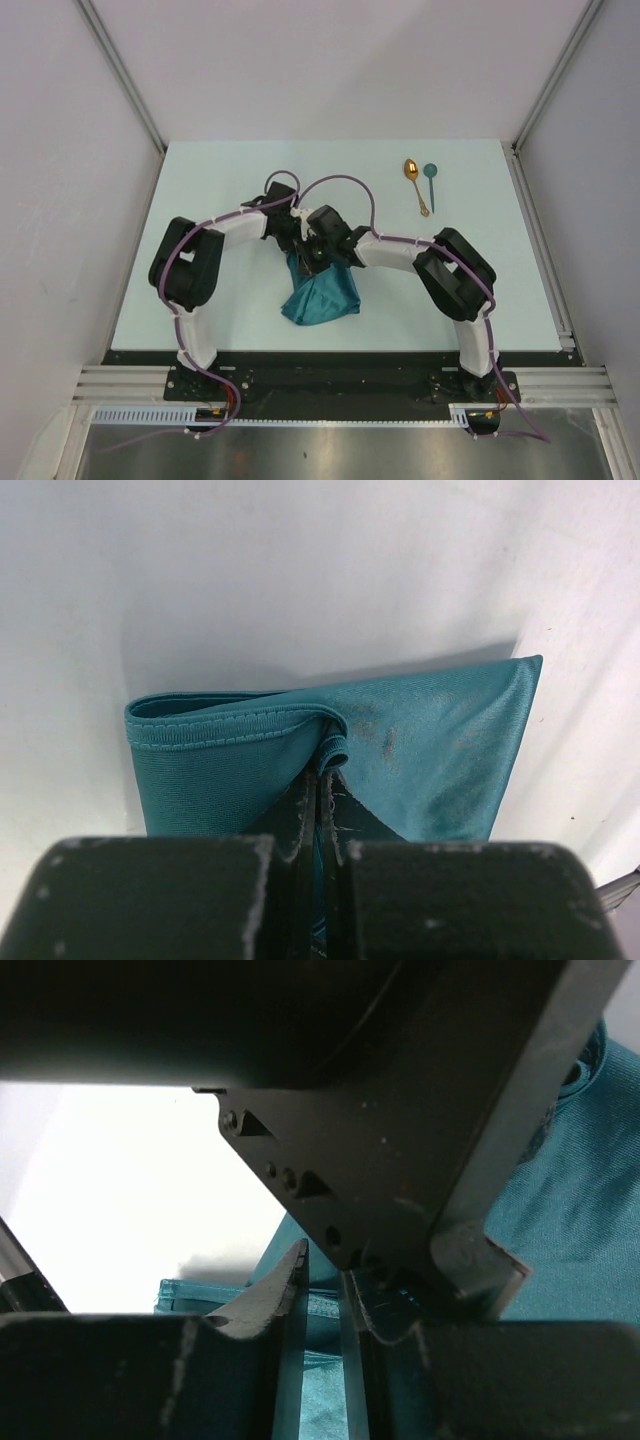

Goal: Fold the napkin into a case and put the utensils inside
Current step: Fold the lower triangle-folded napkin at the center of the board.

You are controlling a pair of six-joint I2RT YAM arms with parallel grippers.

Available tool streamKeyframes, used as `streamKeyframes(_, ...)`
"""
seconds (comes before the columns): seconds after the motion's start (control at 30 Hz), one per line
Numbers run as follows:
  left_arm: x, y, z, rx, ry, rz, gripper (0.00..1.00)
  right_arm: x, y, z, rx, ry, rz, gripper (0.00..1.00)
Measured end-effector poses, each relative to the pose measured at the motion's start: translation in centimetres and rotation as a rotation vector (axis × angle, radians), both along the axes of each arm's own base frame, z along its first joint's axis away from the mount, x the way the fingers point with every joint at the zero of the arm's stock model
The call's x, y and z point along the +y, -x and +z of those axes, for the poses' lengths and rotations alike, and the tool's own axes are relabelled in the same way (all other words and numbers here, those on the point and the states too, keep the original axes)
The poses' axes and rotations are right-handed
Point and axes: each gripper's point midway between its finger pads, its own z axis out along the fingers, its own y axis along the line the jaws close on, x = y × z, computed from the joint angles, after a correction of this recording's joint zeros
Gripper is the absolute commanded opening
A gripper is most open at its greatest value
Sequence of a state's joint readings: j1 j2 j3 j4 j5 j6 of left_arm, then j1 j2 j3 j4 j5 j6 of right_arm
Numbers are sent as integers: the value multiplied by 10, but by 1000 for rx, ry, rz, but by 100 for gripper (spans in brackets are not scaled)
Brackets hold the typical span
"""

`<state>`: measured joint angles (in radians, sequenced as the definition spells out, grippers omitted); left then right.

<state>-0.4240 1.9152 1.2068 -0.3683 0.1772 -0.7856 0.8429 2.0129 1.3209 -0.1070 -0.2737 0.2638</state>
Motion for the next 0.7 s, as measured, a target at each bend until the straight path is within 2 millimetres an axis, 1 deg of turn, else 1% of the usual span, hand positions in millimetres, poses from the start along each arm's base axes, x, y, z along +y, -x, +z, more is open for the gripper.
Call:
streamKeyframes(0.17, 1, -1, 0, 1, 2, 2, 0, -2, 0, -1, -4, 21, 0, 20)
streamKeyframes(0.3, -5, 3, 1, 7, 14, -16, 0, -9, 8, -3, 13, 27, -2, 18)
streamKeyframes(0.37, -9, 6, 1, 10, 22, -28, 0, -15, 17, -5, 33, 31, 2, 16)
streamKeyframes(0.53, -17, 9, 3, 9, 38, -51, 0, -33, 50, -14, 96, 55, 24, 16)
streamKeyframes(0.6, -18, 11, 2, 12, 38, -56, 0, -46, 62, -11, 104, 57, 19, 16)
streamKeyframes(0.7, -21, 9, 4, 5, 52, -63, 0, -59, 73, -3, 111, 60, 8, 17)
